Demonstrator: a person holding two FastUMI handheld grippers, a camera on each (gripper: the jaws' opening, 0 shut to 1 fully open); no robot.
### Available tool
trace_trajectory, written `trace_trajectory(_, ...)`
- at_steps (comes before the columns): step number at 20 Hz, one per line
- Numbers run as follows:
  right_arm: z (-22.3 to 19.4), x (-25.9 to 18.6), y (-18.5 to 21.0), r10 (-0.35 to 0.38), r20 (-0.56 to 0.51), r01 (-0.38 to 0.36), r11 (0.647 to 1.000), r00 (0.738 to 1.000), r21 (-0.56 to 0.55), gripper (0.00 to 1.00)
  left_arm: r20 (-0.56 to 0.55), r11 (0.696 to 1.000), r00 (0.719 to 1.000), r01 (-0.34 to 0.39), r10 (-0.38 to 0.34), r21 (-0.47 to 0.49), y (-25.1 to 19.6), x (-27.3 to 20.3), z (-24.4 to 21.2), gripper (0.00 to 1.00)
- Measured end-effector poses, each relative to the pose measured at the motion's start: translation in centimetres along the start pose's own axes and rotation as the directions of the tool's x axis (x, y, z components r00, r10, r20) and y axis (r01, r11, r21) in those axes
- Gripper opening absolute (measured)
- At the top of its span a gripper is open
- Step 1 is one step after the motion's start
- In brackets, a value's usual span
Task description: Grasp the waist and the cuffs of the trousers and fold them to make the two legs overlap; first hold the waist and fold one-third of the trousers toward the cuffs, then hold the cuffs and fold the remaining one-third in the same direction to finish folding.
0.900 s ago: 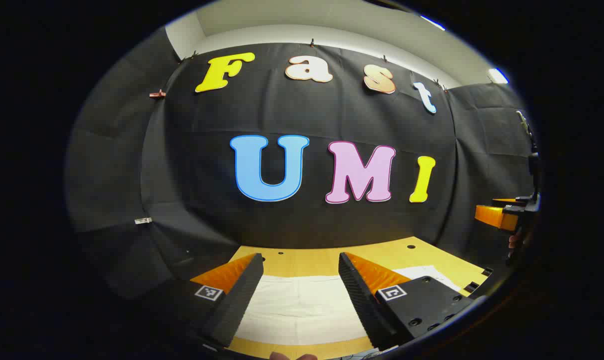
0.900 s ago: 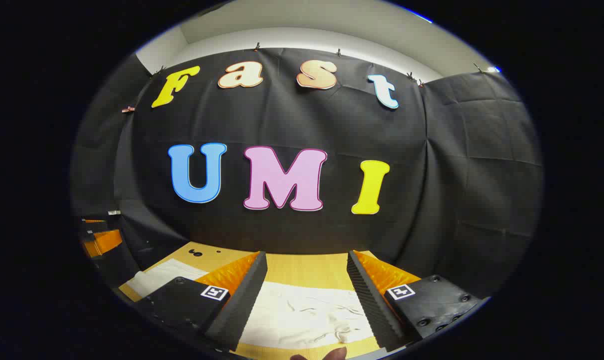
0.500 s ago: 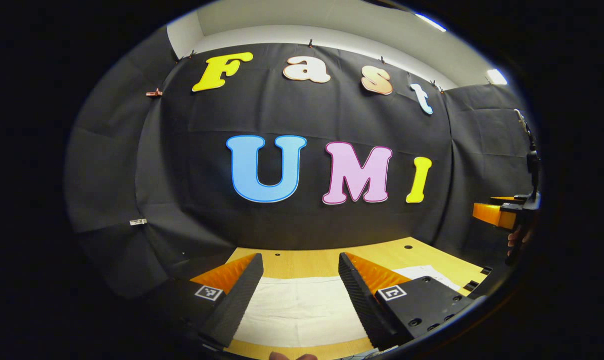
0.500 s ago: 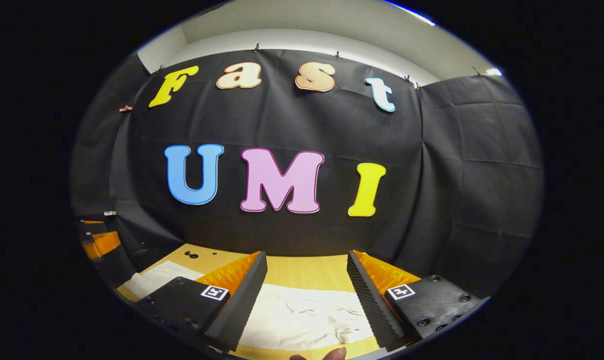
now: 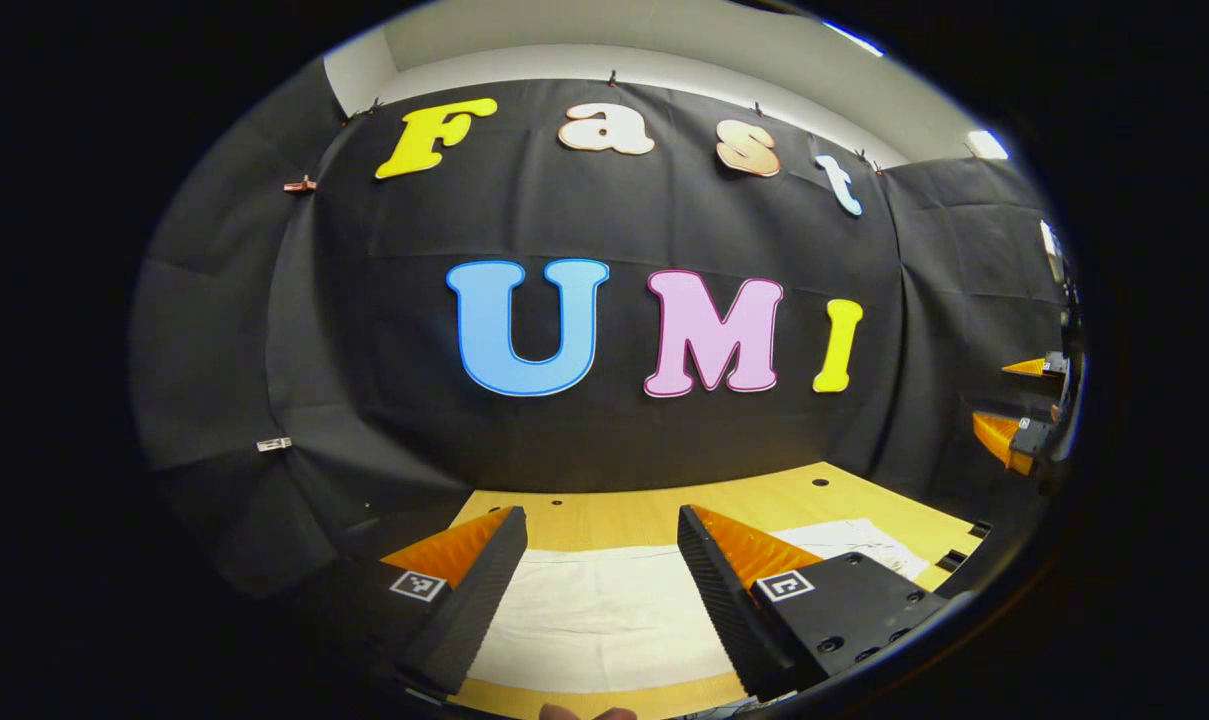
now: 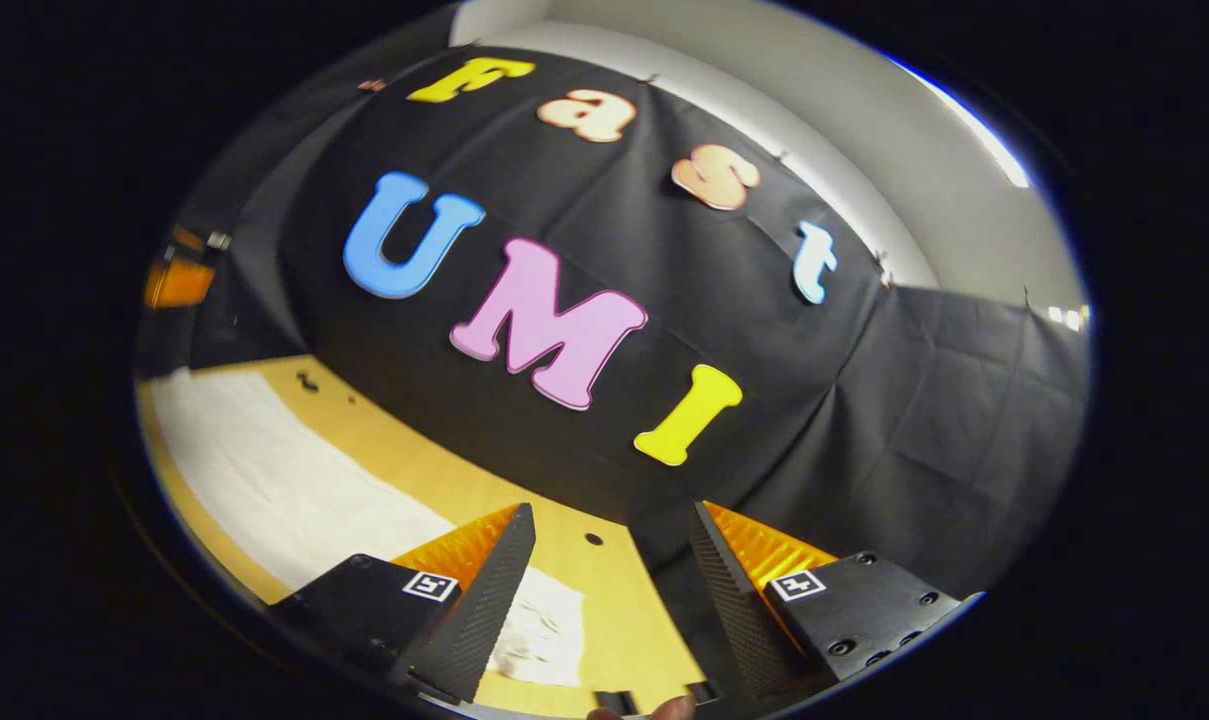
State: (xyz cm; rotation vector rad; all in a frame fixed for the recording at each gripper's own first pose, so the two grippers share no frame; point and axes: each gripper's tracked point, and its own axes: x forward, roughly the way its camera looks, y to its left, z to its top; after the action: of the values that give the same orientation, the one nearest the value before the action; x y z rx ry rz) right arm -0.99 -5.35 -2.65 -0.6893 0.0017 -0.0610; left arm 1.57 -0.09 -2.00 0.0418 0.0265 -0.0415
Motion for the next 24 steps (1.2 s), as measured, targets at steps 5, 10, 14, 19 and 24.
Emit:
trace_trajectory(5, -7.6, -1.1, 5.3, 0.195, -0.045, -0.199, 0.916, 0.98, -0.348, 0.96, -0.038, 1.0, 0.999, -0.001, 0.001, -0.001, -1.6, 0.7, -1.2, 0.97)
trace_trajectory(10, -17.3, -0.7, 9.2, 0.331, -0.168, -0.369, 0.782, 0.929, -0.502, 0.96, -0.079, 1.0, 0.997, -0.017, 0.018, 0.012, -3.5, 0.8, -2.0, 0.97)
trace_trajectory(14, -23.0, -0.8, 11.9, 0.44, -0.241, -0.499, 0.696, 0.865, -0.516, 0.96, -0.103, 0.998, 0.993, -0.05, 0.053, 0.03, -5.0, 1.5, -2.3, 0.97)
trace_trajectory(19, -29.0, 0.6, 15.2, 0.506, -0.311, -0.587, 0.597, 0.804, -0.546, 1.0, -0.148, 0.993, 0.982, -0.108, 0.115, 0.056, -6.2, 2.5, -3.8, 0.96)
trace_trajectory(24, -30.8, 4.0, 16.7, 0.506, -0.301, -0.576, 0.572, 0.808, -0.584, 0.95, -0.196, 0.982, 0.963, -0.177, 0.186, 0.062, -6.4, 2.7, -4.6, 0.95)
